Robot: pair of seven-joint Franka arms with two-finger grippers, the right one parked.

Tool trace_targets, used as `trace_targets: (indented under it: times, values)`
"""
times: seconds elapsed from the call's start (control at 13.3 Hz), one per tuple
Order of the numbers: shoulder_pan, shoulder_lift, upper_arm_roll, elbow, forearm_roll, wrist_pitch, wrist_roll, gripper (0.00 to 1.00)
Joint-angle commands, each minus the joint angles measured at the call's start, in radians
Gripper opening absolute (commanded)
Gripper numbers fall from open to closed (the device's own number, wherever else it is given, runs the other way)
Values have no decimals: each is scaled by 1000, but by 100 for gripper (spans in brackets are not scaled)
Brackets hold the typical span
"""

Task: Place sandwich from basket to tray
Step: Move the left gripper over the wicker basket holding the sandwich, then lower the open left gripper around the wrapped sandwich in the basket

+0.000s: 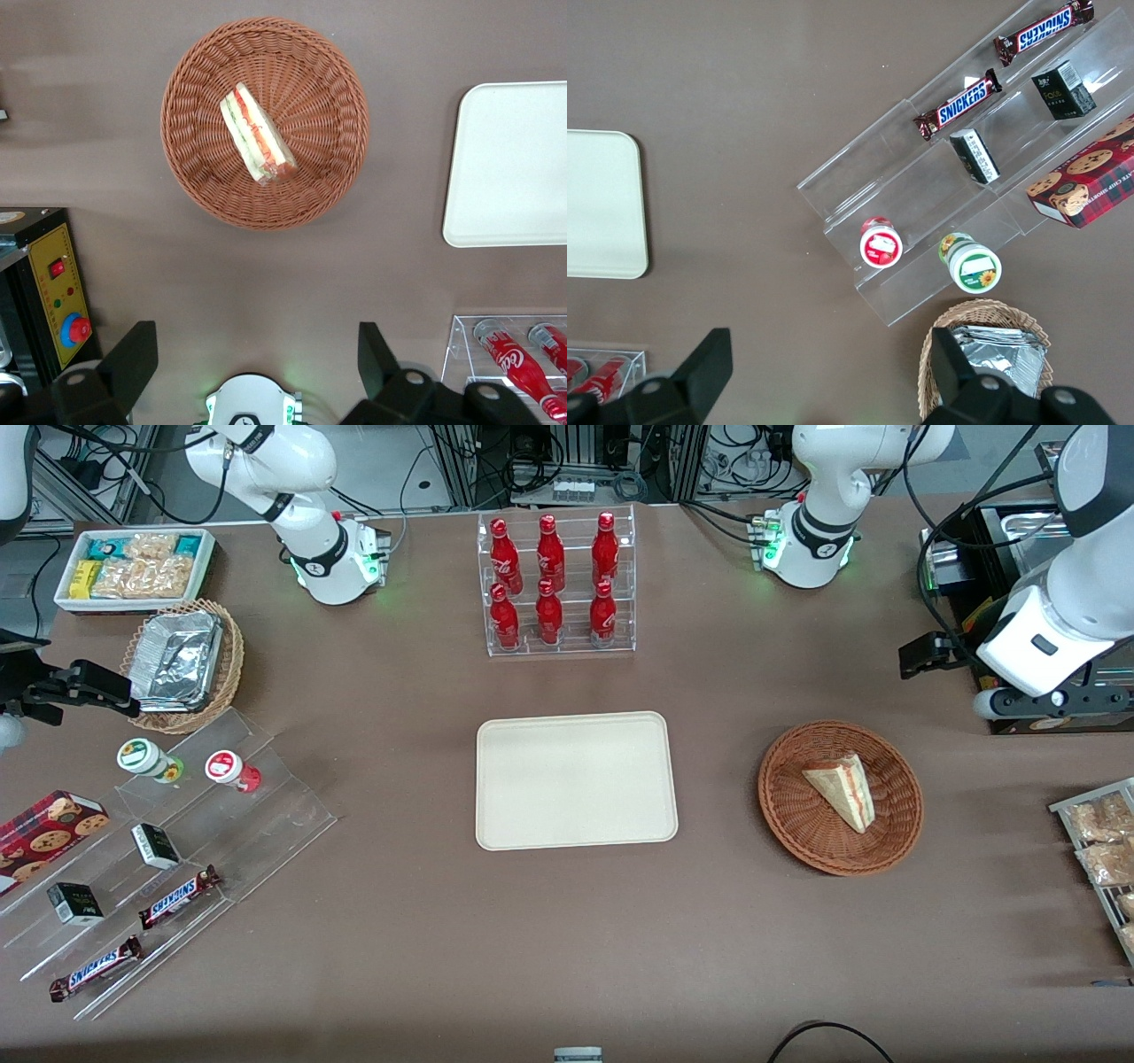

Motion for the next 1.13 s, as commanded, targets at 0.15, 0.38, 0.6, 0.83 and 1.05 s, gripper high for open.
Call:
trace_targets:
  times: [0.15, 0.38, 0.6, 0.83, 1.05]
  values:
    - [-24, -8, 15, -139, 21, 148, -15, 100]
    - [-24, -11, 15, -243, 23, 284, -23, 100]
    - [-21, -11, 17, -348, 27, 430, -26, 100]
    - [0, -11, 18, -446, 27, 565, -43, 100]
    - [2, -5, 18, -516, 27, 672, -76, 100]
